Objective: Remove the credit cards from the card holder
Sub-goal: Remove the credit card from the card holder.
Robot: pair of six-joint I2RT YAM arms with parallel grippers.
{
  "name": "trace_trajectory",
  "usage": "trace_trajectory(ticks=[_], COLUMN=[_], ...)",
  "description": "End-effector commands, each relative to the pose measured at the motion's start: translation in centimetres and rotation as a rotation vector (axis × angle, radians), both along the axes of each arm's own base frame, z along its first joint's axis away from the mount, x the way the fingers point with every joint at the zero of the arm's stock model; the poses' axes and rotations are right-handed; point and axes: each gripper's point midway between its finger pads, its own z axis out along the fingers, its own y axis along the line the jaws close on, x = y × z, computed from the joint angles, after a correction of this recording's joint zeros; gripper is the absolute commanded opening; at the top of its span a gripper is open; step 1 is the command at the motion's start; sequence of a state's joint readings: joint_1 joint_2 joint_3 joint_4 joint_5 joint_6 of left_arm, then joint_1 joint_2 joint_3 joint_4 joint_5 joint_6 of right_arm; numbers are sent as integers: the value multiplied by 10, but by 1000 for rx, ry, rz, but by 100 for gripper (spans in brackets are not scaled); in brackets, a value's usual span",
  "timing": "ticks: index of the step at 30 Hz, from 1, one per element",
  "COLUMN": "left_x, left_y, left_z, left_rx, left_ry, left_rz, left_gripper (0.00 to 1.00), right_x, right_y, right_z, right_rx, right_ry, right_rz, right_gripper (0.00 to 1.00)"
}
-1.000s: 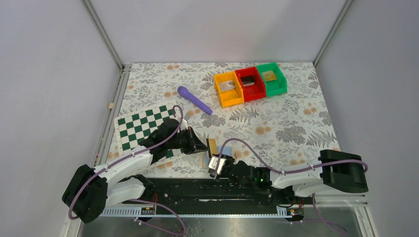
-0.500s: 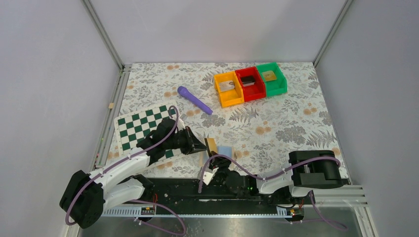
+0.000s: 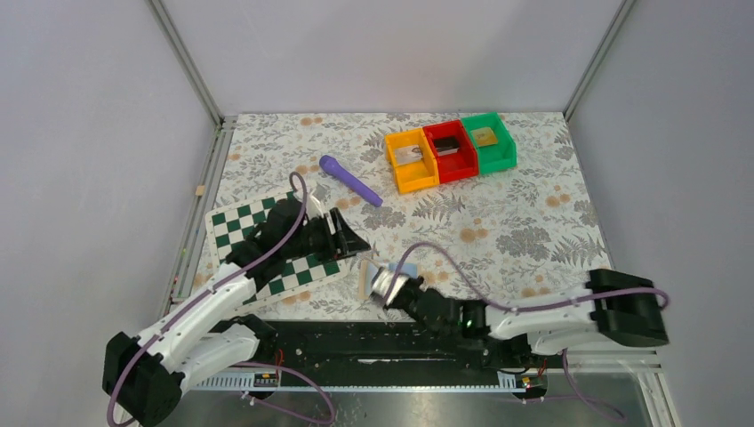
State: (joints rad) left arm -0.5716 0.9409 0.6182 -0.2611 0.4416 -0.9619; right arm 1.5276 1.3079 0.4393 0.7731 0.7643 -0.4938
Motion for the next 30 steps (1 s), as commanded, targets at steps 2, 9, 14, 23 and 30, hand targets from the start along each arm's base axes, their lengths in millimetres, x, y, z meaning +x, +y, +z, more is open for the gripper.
trace_trajectory(ticks=[2,9,14,23,30], left_x=[18,2,-16,-21,-17], left_y=[30,32,16,21,40], left_z=[45,62,76,76,70], left_rx=[165,119,8,61,200], left_ry=[-270,-379,-451,-478,-515], left_rz=[11,-60,-196,-250,-231], left_gripper=[62,65,66,65,83], right_x=[-10,-14,-19,28,86], right_y=[-3,-25,-27,-77,-136], right_z=[7,44,59,63,77], right_rx=[320,506,558,656,599], right_ry=[626,881,975,950,969], right_rz=[94,89,109,-168,-358], right_gripper=[0,0,0,0,0])
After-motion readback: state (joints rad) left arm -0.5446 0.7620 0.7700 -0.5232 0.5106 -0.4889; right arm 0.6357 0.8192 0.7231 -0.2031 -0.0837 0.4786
